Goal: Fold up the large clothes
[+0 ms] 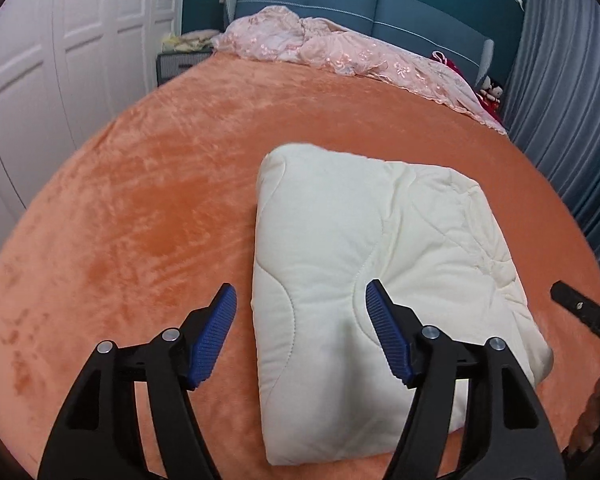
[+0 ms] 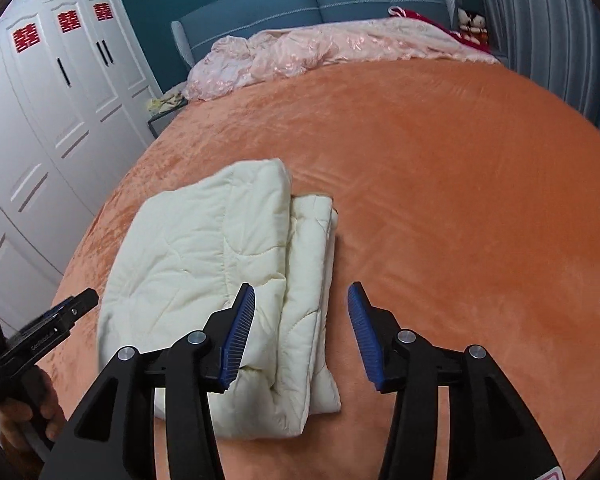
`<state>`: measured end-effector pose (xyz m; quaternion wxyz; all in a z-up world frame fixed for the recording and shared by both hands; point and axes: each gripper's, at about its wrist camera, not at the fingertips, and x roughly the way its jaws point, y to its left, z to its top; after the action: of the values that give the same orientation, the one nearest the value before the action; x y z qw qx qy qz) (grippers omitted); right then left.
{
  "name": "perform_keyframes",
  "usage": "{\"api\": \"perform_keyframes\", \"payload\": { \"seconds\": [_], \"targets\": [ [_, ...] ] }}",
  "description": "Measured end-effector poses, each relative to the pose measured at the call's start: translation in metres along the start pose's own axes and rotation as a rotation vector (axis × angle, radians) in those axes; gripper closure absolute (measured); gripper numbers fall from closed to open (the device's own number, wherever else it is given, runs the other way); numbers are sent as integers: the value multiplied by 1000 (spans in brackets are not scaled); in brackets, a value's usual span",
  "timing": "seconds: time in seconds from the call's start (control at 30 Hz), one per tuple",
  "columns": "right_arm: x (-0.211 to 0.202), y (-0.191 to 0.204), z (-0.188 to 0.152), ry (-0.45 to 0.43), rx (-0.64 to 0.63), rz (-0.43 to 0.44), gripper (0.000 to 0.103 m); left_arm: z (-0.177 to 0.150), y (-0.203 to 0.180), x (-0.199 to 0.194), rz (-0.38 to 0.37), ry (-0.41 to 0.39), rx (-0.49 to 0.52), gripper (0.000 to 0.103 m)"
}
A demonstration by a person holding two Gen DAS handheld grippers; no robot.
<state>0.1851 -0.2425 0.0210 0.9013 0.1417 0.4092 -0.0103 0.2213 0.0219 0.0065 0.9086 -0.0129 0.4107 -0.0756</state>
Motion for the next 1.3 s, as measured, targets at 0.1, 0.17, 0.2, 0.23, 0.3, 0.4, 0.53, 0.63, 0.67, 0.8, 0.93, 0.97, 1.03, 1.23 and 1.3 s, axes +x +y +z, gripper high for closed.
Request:
{"api": "perform_keyframes", "payload": {
  "seconds": [0.1, 0.17, 0.2, 0.23, 0.3, 0.4, 0.53, 0.63, 0.67, 0.8, 0.93, 0.97, 1.03, 1.23, 1.3],
  "targets": [
    [-10, 28, 3, 20, -105, 4, 103, 10, -29, -19, 31, -3, 92, 53],
    [-9, 48, 3, 18, -175, -2, 103, 15, -43, -21, -3, 30, 107, 72],
    [-8, 54, 1, 19, -202, -16, 103, 17, -47, -19, -11, 45, 107, 85],
    [-4, 59, 1, 25, -221, -26, 103, 18, -51, -17, -12, 55, 107, 97],
    [7, 63, 1, 58, -219, -20, 103, 19, -58, -9, -16, 75, 106, 103],
    [25, 58, -2, 112, -203, -22, 103, 17, -62, 7, -27, 101, 87, 103],
    [56, 51, -11, 174, -183, -43, 103, 11, -60, 36, -28, 158, 41, 103],
    [78, 43, -20, 217, -162, -46, 103, 4, -57, 55, -20, 183, 28, 103],
    [84, 40, -24, 227, -158, -50, 103, 1, -56, 60, -22, 190, 24, 103],
    [103, 32, -31, 240, -130, -51, 103, -9, -58, 78, -14, 202, 35, 103],
    [113, 27, -31, 237, -105, -38, 103, -13, -62, 87, 4, 194, 41, 103],
    [115, 27, -32, 235, -106, -39, 103, -14, -63, 89, 9, 188, 43, 103],
    [117, 28, -33, 230, -112, -44, 103, -14, -66, 91, 20, 177, 50, 103],
    [125, 27, -30, 216, -114, -49, 103, -13, -71, 100, 36, 155, 62, 103],
    [130, 28, -28, 211, -109, -46, 103, -11, -71, 104, 34, 151, 57, 103]
  ]
}}
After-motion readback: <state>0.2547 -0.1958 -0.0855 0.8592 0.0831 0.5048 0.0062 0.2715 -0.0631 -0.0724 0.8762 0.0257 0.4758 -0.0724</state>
